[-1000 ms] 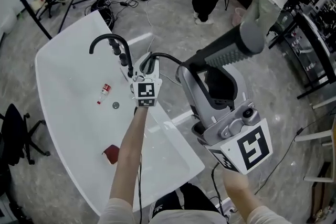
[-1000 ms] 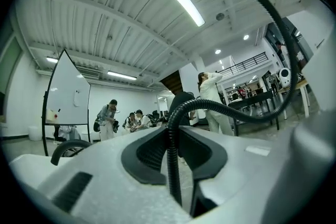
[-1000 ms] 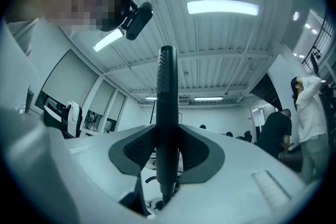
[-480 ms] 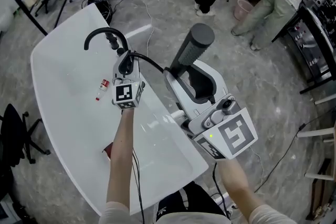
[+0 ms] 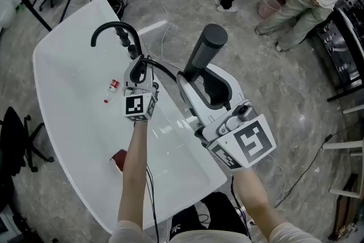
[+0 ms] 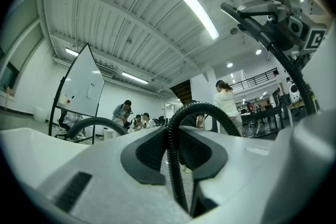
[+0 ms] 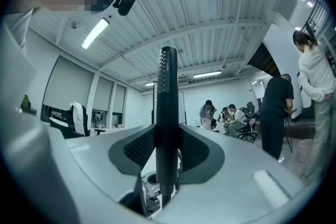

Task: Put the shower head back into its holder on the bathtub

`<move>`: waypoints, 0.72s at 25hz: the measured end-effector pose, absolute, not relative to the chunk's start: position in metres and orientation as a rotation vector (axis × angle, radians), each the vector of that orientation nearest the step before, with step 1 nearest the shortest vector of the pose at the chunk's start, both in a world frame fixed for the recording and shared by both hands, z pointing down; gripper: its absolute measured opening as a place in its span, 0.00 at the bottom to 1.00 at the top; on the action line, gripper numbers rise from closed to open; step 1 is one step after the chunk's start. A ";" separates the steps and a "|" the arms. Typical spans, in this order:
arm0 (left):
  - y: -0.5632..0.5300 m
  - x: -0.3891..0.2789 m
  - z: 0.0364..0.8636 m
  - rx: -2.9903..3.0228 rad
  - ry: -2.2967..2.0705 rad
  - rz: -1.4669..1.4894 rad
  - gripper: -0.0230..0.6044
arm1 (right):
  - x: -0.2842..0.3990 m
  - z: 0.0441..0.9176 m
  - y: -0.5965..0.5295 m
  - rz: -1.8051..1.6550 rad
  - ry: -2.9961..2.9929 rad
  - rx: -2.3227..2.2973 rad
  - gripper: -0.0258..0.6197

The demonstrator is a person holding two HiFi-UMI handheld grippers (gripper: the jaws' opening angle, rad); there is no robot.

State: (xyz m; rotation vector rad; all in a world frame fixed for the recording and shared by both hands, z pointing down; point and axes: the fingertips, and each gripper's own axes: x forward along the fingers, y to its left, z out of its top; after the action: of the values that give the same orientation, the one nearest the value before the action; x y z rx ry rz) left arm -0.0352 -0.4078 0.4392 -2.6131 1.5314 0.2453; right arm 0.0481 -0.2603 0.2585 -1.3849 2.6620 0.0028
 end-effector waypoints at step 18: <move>-0.409 -0.015 0.432 -2.466 1.563 0.302 0.13 | 0.078 0.310 -0.258 -0.081 2.690 -1.298 0.25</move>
State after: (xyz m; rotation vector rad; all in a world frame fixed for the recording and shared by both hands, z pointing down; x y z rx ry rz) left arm -0.0150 -0.4088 0.4322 -2.4661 1.5635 0.3024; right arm 0.0779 -0.2582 0.3098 -1.2983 2.6895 -0.0812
